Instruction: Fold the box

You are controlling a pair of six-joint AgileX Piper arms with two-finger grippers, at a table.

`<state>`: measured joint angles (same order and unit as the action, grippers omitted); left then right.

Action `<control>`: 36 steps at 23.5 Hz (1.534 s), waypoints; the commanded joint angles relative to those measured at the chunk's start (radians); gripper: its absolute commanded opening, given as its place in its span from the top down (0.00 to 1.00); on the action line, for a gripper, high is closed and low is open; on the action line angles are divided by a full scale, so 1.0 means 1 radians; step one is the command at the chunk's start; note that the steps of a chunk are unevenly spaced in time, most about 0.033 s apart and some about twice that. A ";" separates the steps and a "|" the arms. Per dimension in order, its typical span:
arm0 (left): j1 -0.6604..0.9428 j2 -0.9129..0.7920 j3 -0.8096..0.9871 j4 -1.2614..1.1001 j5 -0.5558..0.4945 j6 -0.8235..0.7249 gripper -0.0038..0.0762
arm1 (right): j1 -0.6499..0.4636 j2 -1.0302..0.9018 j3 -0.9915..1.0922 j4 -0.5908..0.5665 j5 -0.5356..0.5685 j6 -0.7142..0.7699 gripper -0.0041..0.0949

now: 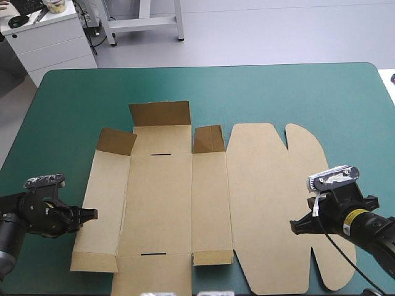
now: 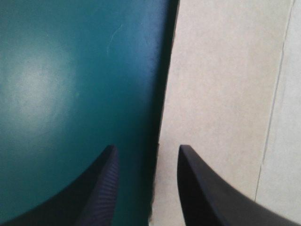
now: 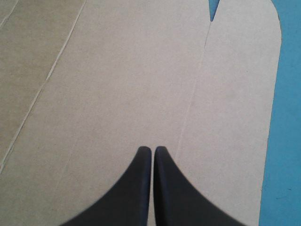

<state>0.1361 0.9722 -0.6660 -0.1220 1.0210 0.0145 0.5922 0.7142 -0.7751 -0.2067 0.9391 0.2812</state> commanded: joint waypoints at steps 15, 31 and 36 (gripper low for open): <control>0.260 0.190 -0.121 -0.506 0.121 0.351 0.60 | -0.005 -0.001 -0.026 -0.014 -0.051 -0.027 0.96; 0.290 0.202 -0.124 -0.289 0.115 0.324 0.25 | -0.005 -0.001 -0.026 0.013 -0.027 -0.067 0.96; 0.290 0.202 -0.116 -0.386 0.172 0.349 0.30 | -0.005 -0.001 -0.026 0.013 -0.023 -0.067 0.96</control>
<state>0.4250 1.1909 -0.7593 -0.4498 1.1733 0.3510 0.5922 0.7142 -0.7751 -0.1781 0.9590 0.2249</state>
